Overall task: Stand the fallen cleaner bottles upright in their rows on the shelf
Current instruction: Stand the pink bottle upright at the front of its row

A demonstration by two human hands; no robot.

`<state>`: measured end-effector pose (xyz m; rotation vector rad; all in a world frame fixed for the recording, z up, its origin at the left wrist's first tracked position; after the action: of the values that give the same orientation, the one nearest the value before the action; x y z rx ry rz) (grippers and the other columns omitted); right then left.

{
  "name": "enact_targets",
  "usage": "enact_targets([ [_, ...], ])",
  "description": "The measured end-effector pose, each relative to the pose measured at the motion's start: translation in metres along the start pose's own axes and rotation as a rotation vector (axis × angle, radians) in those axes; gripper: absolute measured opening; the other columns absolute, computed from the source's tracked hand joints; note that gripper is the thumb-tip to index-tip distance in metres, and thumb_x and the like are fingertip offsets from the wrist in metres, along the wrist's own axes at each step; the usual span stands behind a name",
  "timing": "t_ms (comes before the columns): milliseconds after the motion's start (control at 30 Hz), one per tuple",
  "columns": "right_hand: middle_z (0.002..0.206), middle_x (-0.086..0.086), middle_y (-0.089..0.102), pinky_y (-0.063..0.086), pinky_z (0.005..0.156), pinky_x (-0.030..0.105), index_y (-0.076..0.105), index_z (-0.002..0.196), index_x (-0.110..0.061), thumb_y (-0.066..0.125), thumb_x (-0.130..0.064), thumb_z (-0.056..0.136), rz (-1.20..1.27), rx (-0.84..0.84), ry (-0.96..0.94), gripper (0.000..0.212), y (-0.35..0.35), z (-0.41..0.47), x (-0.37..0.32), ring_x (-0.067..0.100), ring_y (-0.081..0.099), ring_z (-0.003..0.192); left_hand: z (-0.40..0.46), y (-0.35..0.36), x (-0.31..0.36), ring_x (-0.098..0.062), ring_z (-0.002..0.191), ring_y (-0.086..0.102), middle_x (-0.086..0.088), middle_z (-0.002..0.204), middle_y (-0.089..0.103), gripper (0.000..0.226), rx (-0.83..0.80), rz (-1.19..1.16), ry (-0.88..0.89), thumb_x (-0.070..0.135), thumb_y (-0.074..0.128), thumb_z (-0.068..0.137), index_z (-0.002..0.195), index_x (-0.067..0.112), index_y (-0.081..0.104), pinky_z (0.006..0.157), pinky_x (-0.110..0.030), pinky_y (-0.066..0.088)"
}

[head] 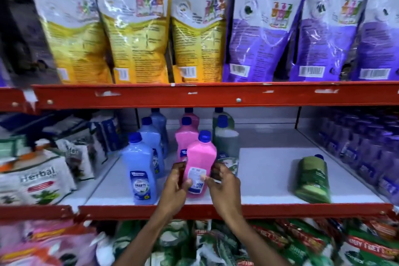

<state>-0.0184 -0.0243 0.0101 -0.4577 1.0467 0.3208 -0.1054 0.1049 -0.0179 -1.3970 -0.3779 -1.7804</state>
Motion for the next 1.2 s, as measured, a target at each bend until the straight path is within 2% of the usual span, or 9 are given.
enact_targets([
  [133,0.104,-0.005,0.076,0.058,0.083,0.023,0.068,0.112,-0.017,0.071,-0.005,0.081,-0.101,-0.008,-0.069,0.033,0.026,0.009,0.000,0.003,0.071,0.090,0.006,-0.010,-0.010,-0.017,0.095,0.067,-0.003,0.102,0.070,0.035,0.037,0.057,-0.035,0.014,0.059,0.083,0.117,0.015,0.053,0.087,-0.041,0.054],
  [233,0.108,-0.005,0.073,0.052,0.079,0.011,0.067,0.117,-0.016,0.068,-0.006,0.085,-0.132,-0.008,-0.078,0.034,0.032,0.013,0.001,0.008,0.069,0.094,0.007,-0.013,-0.014,-0.018,0.093,0.069,-0.004,0.099,0.072,0.029,0.045,0.090,-0.059,0.012,0.063,0.086,0.113,0.015,0.054,0.083,-0.039,0.055],
  [333,0.104,-0.006,0.069,0.058,0.078,0.024,0.066,0.119,-0.013,0.071,-0.010,0.083,-0.131,0.051,-0.044,0.036,0.029,0.015,0.008,0.014,0.068,0.092,0.003,-0.016,-0.013,-0.018,0.090,0.068,-0.002,0.096,0.072,0.029,0.060,0.114,-0.097,0.029,0.060,0.078,0.104,0.018,0.056,0.083,-0.041,0.056],
  [400,0.098,0.001,0.074,0.061,0.076,0.030,0.064,0.114,-0.012,0.070,-0.006,0.082,-0.101,0.045,0.032,0.033,0.028,0.015,0.014,0.017,0.072,0.088,-0.003,-0.018,-0.010,-0.020,0.088,0.063,-0.003,0.096,0.068,0.022,0.054,0.134,-0.091,0.024,0.054,0.085,0.103,0.013,0.054,0.083,-0.039,0.052],
  [500,0.097,0.003,0.075,0.059,0.074,0.023,0.061,0.107,-0.015,0.069,0.001,0.077,-0.060,-0.084,0.072,0.034,0.027,0.016,0.018,0.013,0.072,0.090,-0.005,-0.019,-0.008,-0.019,0.082,0.057,0.001,0.087,0.061,0.004,0.020,0.221,-0.035,0.007,0.049,0.094,0.098,0.007,0.051,0.077,-0.031,0.045],
  [600,0.104,-0.001,0.070,0.053,0.076,0.011,0.060,0.114,-0.007,0.072,0.005,0.074,-0.026,-0.288,0.067,0.043,0.024,0.016,0.017,-0.004,0.068,0.089,-0.002,-0.019,-0.007,-0.021,0.078,0.060,0.005,0.079,0.059,0.007,0.034,0.291,-0.013,0.003,0.051,0.091,0.094,0.009,0.050,0.071,-0.027,0.044],
  [700,0.112,-0.001,0.069,0.051,0.079,0.006,0.058,0.122,-0.010,0.071,0.003,0.081,-0.042,-0.362,0.051,0.046,0.020,0.021,0.018,-0.005,0.065,0.096,-0.005,-0.019,-0.002,-0.027,0.086,0.067,-0.007,0.092,0.068,0.022,0.106,0.299,-0.021,0.009,0.063,0.086,0.101,0.008,0.048,0.073,-0.033,0.050],
  [833,0.123,0.005,0.068,0.052,0.090,0.017,0.056,0.130,-0.014,0.061,0.004,0.089,-0.045,-0.361,0.061,0.046,0.022,0.025,0.025,0.017,0.064,0.113,-0.008,-0.018,0.003,-0.030,0.103,0.062,-0.013,0.112,0.066,0.053,0.131,0.379,-0.003,0.021,0.075,0.078,0.120,0.006,0.046,0.087,-0.039,0.053],
  [1200,0.123,0.005,0.068,0.053,0.097,0.029,0.056,0.131,-0.016,0.053,0.001,0.093,-0.060,-0.376,0.049,0.041,0.025,0.017,0.035,0.017,0.064,0.114,-0.022,-0.015,0.003,-0.016,0.097,0.065,-0.007,0.114,0.068,0.045,0.098,0.326,0.038,0.020,0.072,0.084,0.118,0.014,0.043,0.083,-0.029,0.056],
])
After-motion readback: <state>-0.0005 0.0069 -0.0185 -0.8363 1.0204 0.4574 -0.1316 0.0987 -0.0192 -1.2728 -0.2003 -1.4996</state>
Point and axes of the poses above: each hand's wrist, its own z-axis towards the middle knuckle, its own y-axis out of the palm, x = y × z, the point moved 2 cm from there along z, towards the middle knuckle
